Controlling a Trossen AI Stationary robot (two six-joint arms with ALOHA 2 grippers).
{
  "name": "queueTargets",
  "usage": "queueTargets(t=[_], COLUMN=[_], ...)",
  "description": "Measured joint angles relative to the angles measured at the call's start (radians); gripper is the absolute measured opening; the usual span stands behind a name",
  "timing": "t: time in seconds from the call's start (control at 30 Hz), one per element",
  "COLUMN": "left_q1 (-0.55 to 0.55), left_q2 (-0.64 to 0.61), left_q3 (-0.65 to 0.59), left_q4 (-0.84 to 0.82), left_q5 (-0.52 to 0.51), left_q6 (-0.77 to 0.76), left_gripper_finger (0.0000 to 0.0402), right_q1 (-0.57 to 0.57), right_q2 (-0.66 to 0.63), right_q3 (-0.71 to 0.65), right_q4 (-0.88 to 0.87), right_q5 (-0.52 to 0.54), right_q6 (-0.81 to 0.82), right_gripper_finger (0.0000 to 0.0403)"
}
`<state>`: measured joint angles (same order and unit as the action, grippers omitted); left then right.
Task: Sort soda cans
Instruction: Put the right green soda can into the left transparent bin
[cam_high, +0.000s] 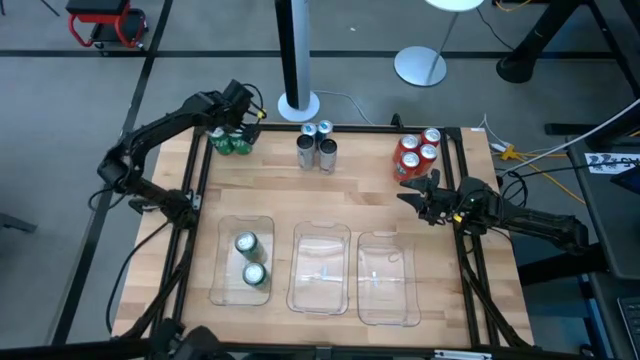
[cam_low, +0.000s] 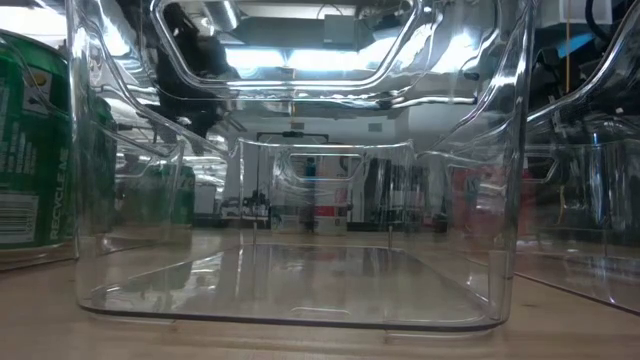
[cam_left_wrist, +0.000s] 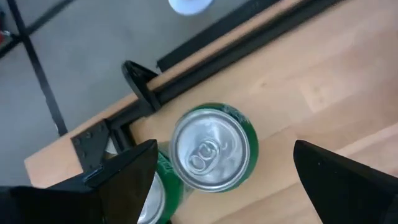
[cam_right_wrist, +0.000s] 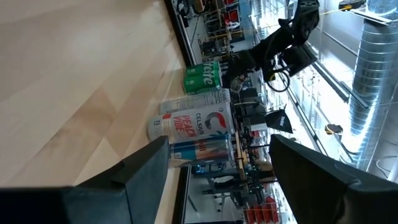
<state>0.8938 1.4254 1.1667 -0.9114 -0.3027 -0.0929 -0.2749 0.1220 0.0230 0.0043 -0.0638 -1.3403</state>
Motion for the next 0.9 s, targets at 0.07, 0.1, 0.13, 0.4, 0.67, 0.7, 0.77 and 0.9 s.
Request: queueTargets(t=[0.07,0.1,0.13,0.4,0.67,0.7,0.77,0.9], left_q1=[0.009,0.013,0.015,0.055,0.065,0.065,0.065,0.065], left_q2=[0.019,0.027,0.033,0.078,0.14,0.148,0.168,0.206], left_q3=[0.0,0.0,0.0,0.0,0.0,0.001,0.002,0.004], left_q4=[0.002,0.004,0.007,0.019,0.013,0.013,0.012,0.007], left_q5=[0.033,0.041,0.041,0.022,0.067,0.068,0.069,0.074], left_q6=[0.011,0.018,0.02,0.02,0.018,0.018,0.018,0.013], left_gripper_finger=[0.0363,0.0363,0.0363,0.0363,0.0363,0.0363,0.0363,0.0363], right_q1=[0.0,0.0,0.0,0.0,0.0,0.0,0.0,0.0], right_q2=[0.0,0.0,0.0,0.0,0.0,0.0,0.0,0.0], right_q3=[0.001,0.001,0.001,0.001,0.001,0.001,0.001,0.0], right_q4=[-0.004,-0.005,-0.005,-0.008,-0.011,-0.011,-0.011,-0.012], right_q5=[0.001,0.001,0.001,0.0,0.0,-0.001,-0.001,-0.004], right_q6=[0.0,0.0,0.0,0.0,0.0,0.0,0.0,0.0], right_gripper_finger=[0.0278,0.0278,0.0278,0.0278,0.0278,0.0278,0.0278,0.0278])
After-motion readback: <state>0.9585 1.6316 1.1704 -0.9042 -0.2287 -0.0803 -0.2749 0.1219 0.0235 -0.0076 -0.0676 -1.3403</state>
